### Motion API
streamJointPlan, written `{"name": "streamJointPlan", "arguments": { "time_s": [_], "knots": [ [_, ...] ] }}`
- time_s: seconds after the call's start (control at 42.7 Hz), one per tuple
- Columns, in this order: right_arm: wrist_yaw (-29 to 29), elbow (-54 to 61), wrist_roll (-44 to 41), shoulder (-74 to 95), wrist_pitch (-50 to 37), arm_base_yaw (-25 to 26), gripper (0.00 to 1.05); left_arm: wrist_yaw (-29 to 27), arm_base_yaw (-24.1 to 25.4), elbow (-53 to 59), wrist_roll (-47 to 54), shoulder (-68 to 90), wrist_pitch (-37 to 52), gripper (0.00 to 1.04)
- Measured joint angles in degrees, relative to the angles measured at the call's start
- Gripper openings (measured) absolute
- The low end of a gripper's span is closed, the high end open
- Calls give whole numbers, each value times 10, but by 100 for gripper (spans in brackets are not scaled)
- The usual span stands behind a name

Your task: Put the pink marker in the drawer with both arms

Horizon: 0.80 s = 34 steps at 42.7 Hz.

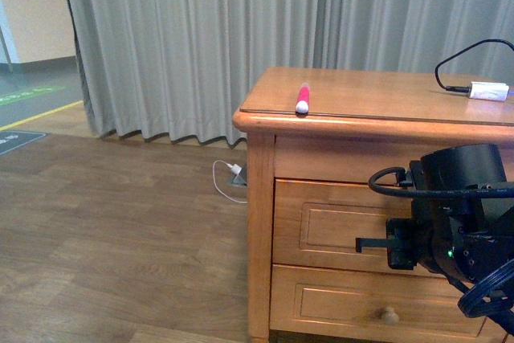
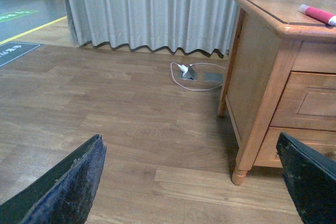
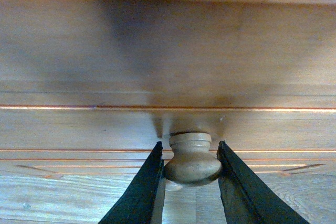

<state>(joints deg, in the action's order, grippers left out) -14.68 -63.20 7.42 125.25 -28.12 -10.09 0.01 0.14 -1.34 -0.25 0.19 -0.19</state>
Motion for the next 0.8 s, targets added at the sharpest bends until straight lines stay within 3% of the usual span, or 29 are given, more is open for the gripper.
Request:
{"name": "streamJointPlan", "arguments": {
  "time_s": [0.281, 0.679, 0.796],
  "knots": [
    [18, 47, 2, -39, 8, 0, 23, 0, 0, 0, 0, 0, 0, 99],
    [30, 273, 28, -222, 23, -27, 22, 0, 0, 0, 0, 0, 0, 99],
    [18, 314, 41, -263, 27, -38, 38, 0, 0, 0, 0, 0, 0, 99]
  ]
}}
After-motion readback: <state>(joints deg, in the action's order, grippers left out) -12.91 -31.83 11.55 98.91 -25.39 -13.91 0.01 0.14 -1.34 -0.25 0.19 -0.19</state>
